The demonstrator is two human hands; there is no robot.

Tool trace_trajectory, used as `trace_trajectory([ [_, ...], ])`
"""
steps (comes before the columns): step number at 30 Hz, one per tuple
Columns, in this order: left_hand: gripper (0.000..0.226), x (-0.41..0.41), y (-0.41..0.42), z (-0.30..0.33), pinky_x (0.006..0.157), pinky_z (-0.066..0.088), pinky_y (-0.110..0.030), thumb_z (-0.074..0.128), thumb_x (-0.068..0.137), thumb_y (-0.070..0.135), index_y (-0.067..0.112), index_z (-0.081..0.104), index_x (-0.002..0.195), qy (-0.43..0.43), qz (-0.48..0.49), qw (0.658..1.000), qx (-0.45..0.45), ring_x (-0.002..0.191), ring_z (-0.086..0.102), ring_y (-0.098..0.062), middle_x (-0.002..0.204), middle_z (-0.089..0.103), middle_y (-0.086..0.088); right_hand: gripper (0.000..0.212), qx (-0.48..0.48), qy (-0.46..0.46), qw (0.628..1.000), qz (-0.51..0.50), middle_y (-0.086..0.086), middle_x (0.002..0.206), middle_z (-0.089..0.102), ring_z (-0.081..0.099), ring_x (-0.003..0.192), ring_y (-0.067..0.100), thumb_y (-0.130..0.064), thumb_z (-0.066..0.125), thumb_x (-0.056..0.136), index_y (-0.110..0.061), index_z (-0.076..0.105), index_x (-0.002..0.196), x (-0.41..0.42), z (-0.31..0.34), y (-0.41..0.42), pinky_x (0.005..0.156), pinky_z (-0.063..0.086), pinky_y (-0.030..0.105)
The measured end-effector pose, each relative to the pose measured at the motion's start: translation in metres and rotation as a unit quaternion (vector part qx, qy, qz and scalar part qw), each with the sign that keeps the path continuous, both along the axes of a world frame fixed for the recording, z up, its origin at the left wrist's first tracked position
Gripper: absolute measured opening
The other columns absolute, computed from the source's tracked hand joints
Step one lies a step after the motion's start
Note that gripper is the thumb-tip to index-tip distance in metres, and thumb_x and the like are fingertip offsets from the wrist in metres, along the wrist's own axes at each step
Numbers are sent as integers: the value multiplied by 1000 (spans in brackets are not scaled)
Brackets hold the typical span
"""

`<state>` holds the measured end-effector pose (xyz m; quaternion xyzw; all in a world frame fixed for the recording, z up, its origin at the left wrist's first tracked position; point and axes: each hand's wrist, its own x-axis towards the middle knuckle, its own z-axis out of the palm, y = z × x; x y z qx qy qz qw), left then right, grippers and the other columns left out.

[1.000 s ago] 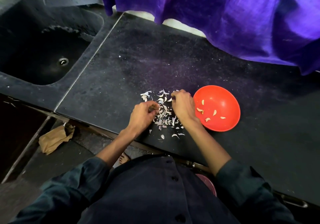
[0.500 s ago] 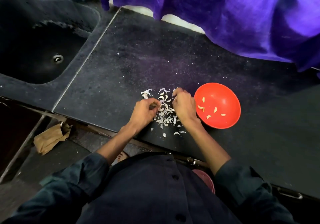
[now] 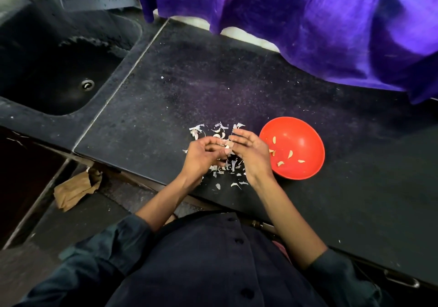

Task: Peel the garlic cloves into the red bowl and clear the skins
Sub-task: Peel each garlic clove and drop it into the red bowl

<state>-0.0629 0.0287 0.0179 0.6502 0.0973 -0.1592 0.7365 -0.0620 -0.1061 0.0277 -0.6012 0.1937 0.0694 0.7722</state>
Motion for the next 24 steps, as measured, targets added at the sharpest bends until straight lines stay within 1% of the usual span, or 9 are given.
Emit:
trace_trajectory([
  [3,31,-6,-2,5,56,58,-27,74,79,-2,6,60,105,-35,26,997,56,66,70,-12,71,73,0,24,-44,-40,998,37,5,97,70,65,90,9,5,63,87,-8,67,107,-6,0,-6,83,53,23],
  [5,33,-10,-4,8,60,59,-28,77,77,4,14,60,104,-72,33,990,117,69,72,-13,73,74,2,16,-104,-59,990,79,2,92,73,66,83,7,-3,66,88,-13,71,99,-9,0,-11,79,53,25],
  [8,26,-16,-8,11,67,54,-16,81,75,10,15,66,96,-134,24,972,192,69,70,-2,74,73,9,11,-150,-79,978,123,3,82,74,67,77,11,-8,70,85,-19,74,85,-11,1,-19,75,53,32],
  [10,16,-21,-11,13,65,50,-11,80,75,9,15,71,87,-156,21,971,182,67,67,3,73,71,13,12,-128,-73,982,121,5,78,72,65,70,12,-4,67,86,-15,72,85,-13,4,-24,69,54,30],
  [12,13,-23,-14,14,65,50,-11,78,77,9,19,72,82,-157,25,973,168,67,66,3,73,71,14,12,-91,-57,987,117,7,76,68,62,65,12,1,62,89,-8,70,88,-16,9,-27,63,55,24],
  [14,10,-25,-15,14,62,52,-16,76,79,10,19,73,83,-145,31,976,157,67,66,-1,77,72,10,11,-56,-40,990,120,9,77,65,60,65,13,2,59,91,-4,68,90,-20,13,-30,61,56,21],
  [17,4,-28,-20,13,56,54,-20,72,82,7,8,72,86,-113,34,986,117,64,65,-6,78,71,-2,13,-22,-21,991,130,6,75,65,60,64,11,-1,59,92,-9,68,87,-23,13,-36,61,55,22],
  [21,7,-33,-25,18,61,50,-14,75,81,13,7,70,82,-147,34,969,195,61,59,1,72,68,3,6,-8,-15,989,144,7,76,66,61,64,12,-5,63,91,-7,68,89,-24,17,-42,62,57,26],
  [24,18,-31,-24,20,59,48,-22,71,87,24,7,67,81,-151,28,952,264,57,55,-4,69,65,0,5,-56,-45,989,128,5,73,63,60,61,11,-3,65,90,-7,67,87,-22,20,-44,62,58,28],
])
